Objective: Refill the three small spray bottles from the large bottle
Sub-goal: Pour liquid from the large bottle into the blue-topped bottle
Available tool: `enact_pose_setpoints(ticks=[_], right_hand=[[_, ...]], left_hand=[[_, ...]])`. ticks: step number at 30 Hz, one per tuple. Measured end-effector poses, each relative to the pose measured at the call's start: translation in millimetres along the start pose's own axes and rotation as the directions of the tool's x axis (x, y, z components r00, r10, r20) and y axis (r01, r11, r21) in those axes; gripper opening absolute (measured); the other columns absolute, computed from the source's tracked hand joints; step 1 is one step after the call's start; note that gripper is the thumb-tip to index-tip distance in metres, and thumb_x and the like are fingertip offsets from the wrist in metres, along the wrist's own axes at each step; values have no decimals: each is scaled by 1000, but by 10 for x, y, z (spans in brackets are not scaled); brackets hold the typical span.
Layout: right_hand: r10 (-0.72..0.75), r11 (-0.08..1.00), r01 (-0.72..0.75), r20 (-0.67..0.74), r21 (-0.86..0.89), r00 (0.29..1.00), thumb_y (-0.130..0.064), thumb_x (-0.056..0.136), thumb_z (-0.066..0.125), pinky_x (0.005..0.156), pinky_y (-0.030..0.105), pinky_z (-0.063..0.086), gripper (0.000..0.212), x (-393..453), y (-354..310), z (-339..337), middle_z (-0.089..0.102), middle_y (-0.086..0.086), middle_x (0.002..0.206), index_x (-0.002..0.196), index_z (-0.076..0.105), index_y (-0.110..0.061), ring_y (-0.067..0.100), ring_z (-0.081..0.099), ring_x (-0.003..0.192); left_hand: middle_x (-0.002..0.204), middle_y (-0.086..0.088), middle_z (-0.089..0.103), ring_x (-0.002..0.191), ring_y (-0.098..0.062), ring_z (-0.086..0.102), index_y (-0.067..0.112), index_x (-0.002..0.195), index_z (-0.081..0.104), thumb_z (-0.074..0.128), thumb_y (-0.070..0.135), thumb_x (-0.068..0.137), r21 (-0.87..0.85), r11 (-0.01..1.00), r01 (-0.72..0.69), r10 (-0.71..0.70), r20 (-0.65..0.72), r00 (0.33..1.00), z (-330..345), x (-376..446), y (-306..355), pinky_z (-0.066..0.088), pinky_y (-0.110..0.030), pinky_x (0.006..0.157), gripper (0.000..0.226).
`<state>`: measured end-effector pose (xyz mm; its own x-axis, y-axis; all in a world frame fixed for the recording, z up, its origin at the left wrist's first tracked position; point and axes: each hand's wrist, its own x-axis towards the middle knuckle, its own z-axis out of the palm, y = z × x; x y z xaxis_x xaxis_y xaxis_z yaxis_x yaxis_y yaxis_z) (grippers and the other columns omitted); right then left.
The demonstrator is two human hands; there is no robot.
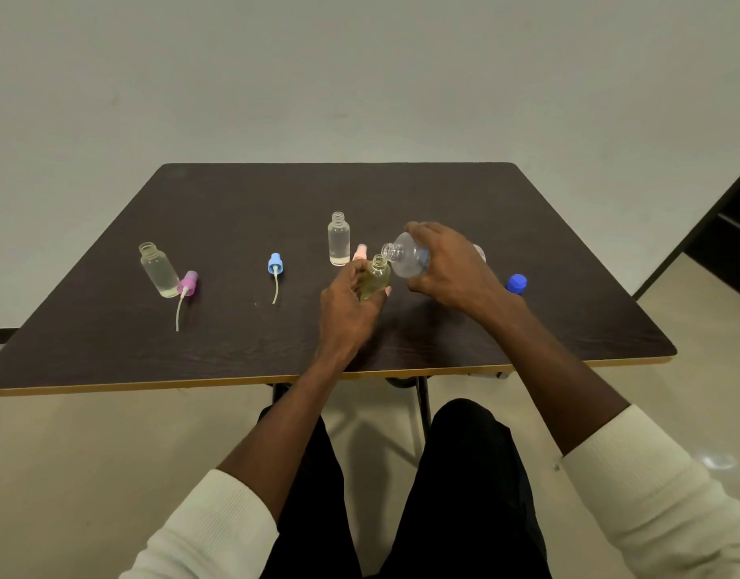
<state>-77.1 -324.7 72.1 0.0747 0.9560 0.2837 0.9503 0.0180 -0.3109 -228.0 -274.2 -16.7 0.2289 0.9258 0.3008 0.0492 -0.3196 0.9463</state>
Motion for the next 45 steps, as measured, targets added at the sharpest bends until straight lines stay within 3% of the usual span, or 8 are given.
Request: enact_pose_setpoints(ticks=[17,21,32,45], right_hand=[[-52,994,52,12,-97,999,-16,69,78,101,37,39,72,75,40,15,55,11,136,135,50,-7,29,52,122],[-58,990,59,12,-126,998,-17,69,79,105,40,38,76,93,36,27,54,11,138,137,48,-7,29,51,125],[-76,983,76,9,-169,997,-17,66,77,106,42,39,76,143,62,38,55,11,137,136,49,-9,31,51,124],[-100,978,98,0,-183,995,-15,71,77,108,41,35,72,140,32,9,53,10,139,138,49,-9,31,48,126]], left_hand=[[141,-4,63,121,-12,65,35,113,58,82,7,82,19,1000,1,-1,-10,1000,3,-12,1,51,-19,100,48],[140,-3,63,119,-11,65,32,112,59,82,8,82,42,999,9,-8,-21,1000,-2,-10,11,49,-10,95,45],[138,-4,65,115,-10,66,15,125,64,83,9,82,68,997,24,-22,-30,999,10,12,-35,48,-4,90,48],[139,-3,65,113,-9,67,28,112,60,83,8,81,59,998,36,-34,-43,999,-1,-12,40,49,-7,93,44]])
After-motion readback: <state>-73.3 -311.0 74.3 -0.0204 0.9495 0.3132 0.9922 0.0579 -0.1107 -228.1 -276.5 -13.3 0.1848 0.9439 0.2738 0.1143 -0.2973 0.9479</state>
